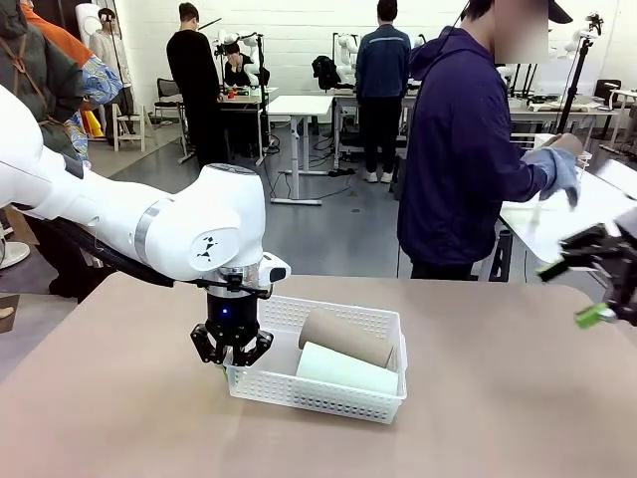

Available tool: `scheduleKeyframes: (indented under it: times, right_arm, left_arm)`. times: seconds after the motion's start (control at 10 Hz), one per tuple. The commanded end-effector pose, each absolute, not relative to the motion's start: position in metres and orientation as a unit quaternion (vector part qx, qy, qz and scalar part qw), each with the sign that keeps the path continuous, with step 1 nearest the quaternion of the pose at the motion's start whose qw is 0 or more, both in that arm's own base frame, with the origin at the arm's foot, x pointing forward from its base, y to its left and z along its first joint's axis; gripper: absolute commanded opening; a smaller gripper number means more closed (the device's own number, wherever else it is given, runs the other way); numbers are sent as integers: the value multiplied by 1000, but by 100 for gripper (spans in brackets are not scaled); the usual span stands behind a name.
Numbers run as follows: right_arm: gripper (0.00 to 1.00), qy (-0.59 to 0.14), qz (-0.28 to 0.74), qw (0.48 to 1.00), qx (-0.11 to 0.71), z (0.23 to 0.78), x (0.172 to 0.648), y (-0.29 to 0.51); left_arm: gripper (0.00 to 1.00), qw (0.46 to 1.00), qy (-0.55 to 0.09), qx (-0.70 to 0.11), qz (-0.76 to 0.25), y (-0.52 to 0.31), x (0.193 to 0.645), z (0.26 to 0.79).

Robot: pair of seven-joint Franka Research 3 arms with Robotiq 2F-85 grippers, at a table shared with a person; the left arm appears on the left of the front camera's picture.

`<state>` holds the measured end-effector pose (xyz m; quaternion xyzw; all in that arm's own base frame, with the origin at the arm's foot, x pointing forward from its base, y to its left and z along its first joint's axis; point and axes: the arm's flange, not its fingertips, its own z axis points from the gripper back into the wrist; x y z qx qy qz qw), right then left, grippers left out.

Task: Clean and organize the cups into the basket.
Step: Pick up the Reusable plastic cup from the right side of the table and stack it inside the Organizing basket in the center of the table.

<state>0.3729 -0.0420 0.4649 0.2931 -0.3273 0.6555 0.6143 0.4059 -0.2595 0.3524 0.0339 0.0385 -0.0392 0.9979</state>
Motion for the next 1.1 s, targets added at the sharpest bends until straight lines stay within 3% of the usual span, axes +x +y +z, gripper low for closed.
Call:
scheduleKeyframes:
  times: [0.0,0.4,1.0]
  right_arm:
    - [100,-375,602,613,348,434,405,-81]
    - [100,-407,546,607,408,368,415,-138]
    - [100,-401,541,617,407,359,408,-140]
  left_arm:
    - [0,998,36,33,-38,-260,406,354]
    - [0,998,36,33,-38,-260,406,354]
    - [0,998,36,33,-38,-260,406,354]
